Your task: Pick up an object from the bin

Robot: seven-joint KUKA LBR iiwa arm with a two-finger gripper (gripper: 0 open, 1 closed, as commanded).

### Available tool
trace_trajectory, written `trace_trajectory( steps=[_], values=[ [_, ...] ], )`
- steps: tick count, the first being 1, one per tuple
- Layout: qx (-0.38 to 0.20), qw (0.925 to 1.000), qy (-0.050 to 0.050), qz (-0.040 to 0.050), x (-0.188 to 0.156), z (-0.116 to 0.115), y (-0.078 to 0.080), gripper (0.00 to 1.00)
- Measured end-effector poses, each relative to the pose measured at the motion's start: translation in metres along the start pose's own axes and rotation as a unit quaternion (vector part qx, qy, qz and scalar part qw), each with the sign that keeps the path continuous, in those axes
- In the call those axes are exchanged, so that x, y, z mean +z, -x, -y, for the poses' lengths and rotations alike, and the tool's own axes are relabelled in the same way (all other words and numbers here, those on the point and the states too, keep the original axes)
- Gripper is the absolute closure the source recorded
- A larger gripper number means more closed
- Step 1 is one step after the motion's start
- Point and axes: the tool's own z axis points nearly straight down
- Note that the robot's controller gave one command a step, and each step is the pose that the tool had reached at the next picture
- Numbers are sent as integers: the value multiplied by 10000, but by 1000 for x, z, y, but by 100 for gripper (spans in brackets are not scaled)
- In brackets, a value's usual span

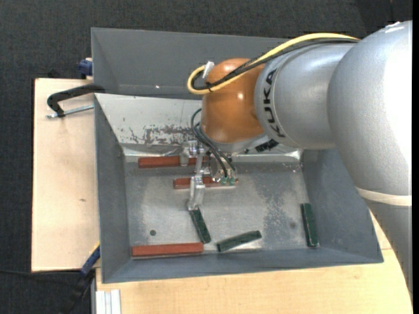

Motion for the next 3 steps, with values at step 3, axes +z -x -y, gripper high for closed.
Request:
trace_trajectory(
  steps=[3],
  values=[
    [-1822, 9833, -5, 3, -95, 42, -28, 100]
  ],
)
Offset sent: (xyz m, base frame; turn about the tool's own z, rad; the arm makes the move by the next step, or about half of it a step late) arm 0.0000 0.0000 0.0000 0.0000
